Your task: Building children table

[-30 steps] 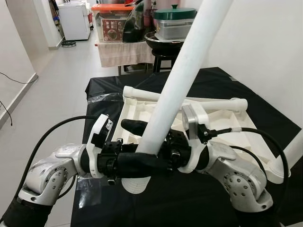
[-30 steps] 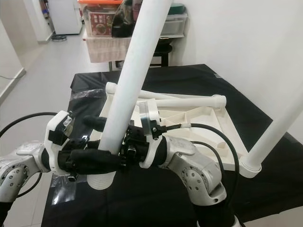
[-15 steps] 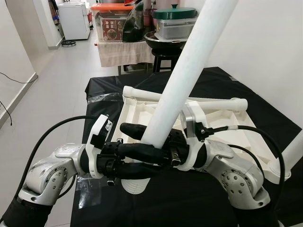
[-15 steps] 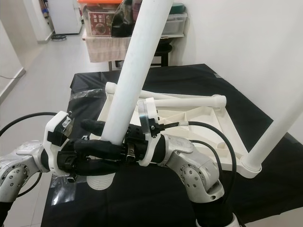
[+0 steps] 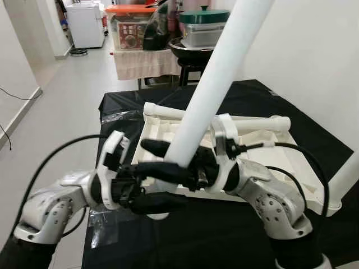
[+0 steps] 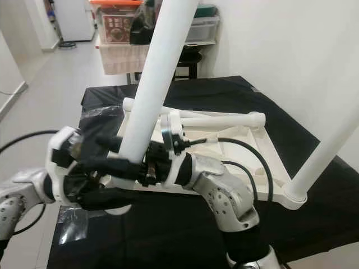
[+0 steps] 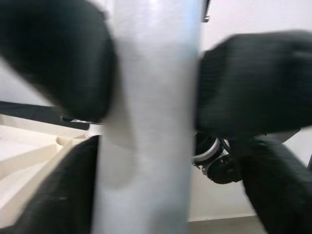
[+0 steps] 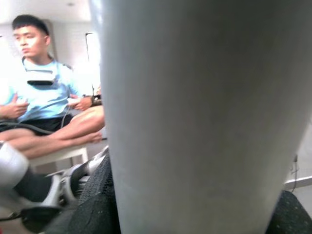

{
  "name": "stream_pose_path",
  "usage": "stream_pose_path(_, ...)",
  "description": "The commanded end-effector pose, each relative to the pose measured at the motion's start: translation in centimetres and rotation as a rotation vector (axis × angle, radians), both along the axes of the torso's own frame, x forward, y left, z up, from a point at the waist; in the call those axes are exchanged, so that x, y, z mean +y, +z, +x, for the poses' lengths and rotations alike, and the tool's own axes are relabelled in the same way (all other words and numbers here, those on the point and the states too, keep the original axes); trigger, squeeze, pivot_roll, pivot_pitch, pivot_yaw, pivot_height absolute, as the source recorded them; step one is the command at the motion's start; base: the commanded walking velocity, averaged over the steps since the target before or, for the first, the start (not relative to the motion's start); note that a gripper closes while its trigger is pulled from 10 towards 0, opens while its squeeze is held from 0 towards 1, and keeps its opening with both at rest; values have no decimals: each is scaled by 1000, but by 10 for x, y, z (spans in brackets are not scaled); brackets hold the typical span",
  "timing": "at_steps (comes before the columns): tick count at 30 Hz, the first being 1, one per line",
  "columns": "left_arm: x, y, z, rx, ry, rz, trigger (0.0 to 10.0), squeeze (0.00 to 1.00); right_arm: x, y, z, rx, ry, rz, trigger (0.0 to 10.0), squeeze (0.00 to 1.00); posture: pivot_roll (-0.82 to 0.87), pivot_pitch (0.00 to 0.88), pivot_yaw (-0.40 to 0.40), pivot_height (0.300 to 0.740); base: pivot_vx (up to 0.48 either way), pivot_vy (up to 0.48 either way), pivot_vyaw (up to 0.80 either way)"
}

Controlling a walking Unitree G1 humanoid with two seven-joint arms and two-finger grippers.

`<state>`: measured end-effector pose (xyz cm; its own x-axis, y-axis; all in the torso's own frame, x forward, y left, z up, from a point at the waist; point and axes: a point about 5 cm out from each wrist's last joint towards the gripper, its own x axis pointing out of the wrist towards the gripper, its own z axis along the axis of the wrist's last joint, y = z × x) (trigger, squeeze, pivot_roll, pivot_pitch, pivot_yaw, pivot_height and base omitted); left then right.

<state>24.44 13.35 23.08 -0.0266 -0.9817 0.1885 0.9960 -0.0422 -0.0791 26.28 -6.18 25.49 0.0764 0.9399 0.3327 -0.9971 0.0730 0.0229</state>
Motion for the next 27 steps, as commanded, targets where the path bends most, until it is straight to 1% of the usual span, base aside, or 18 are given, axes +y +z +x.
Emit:
stream_pose_path(1, -2, 0, -7, 9, -6, -5, 10000, 1000, -20, 16, 19, -33, -207, 92, 0, 0, -157, 0, -26, 740, 0, 0, 0)
stream_pose_path(2, 3, 3, -4, 1, 63, -15, 10000, 1000, -23, 17, 23, -24, -237, 112, 0, 0, -157, 0, -26, 740, 0, 0, 0)
stream_pose_path(3, 3, 3, -4, 1, 63, -15, 10000, 1000, -23, 17, 23, -24, -237, 112, 0, 0, -157, 0, -26, 740, 0, 0, 0)
stream_pose_path(4, 7, 5, -4, -3, 107, -22, 10000, 1000, -25, 18, 25, -21, -251, 124, 0, 0, -149, 0, -27, 740, 0, 0, 0)
stream_pose_path(9, 12, 8, -8, -4, 138, -26, 10000, 1000, -28, 19, 28, -19, -271, 138, 0, 0, -145, 0, -28, 740, 0, 0, 0)
stream_pose_path(12, 28, 7, -11, -12, 230, 26, 10000, 1000, -39, 22, 44, 8, -412, 185, 0, 0, -139, 0, -27, 740, 0, 0, 0)
stream_pose_path(14, 28, 7, -11, -12, 230, 26, 10000, 1000, -39, 22, 44, 8, -412, 185, 0, 0, -139, 0, -27, 740, 0, 0, 0)
stream_pose_path(17, 60, 8, 5, -34, 501, 61, 10000, 1000, -58, 20, 68, 82, -645, 222, 0, 0, -128, 0, -25, 740, 0, 0, 0)
stream_pose_path(18, 60, 8, 5, -34, 501, 61, 10000, 1000, -58, 20, 68, 82, -645, 222, 0, 0, -128, 0, -25, 740, 0, 0, 0)
stream_pose_path(19, 77, 10, 20, -11, 728, 29, 10000, 1000, -69, 12, 79, 138, -787, 220, 0, 0, -116, 0, -26, 740, 0, 0, 0)
stream_pose_path(20, 77, 10, 20, -11, 728, 29, 10000, 1000, -69, 12, 79, 138, -787, 220, 0, 0, -116, 0, -26, 740, 0, 0, 0)
stream_pose_path(21, 81, 11, 23, 2, 785, 11, 10000, 1000, -73, 9, 83, 162, -832, 219, 2510, 0, -116, 0, -26, 740, 0, 0, 0)
stream_pose_path(22, 84, 11, 26, 6, 862, -3, 10000, 1000, -76, 5, 85, 181, -865, 217, 4510, 0, -110, 0, -27, 740, 0, 0, 0)
stream_pose_path(23, 84, 11, 26, 6, 862, -3, 10000, 1000, -76, 5, 85, 181, -865, 217, 4510, 0, -110, 0, -27, 740, 0, 0, 0)
stream_pose_path(24, 84, 10, 28, 31, 938, -30, 10000, 1000, -76, 2, 85, 192, -877, 209, 10000, 0, -108, 0, -29, 740, 0, 0, 0)
stream_pose_path(25, 84, 10, 28, 31, 938, -30, 10000, 1000, -76, 2, 85, 192, -877, 209, 10000, 0, -108, 0, -29, 740, 0, 0, 0)
stream_pose_path(26, 84, 9, 30, 47, 992, -48, 10000, 1000, -76, 0, 85, 197, -881, 203, 10000, 0, -108, 0, -29, 740, 0, 0, 0)
stream_pose_path(27, 81, 6, 32, 77, 1065, -50, 10000, 0, -73, -3, 84, 202, -883, 187, 10000, 0, -106, 0, -32, 740, 0, 0, 0)
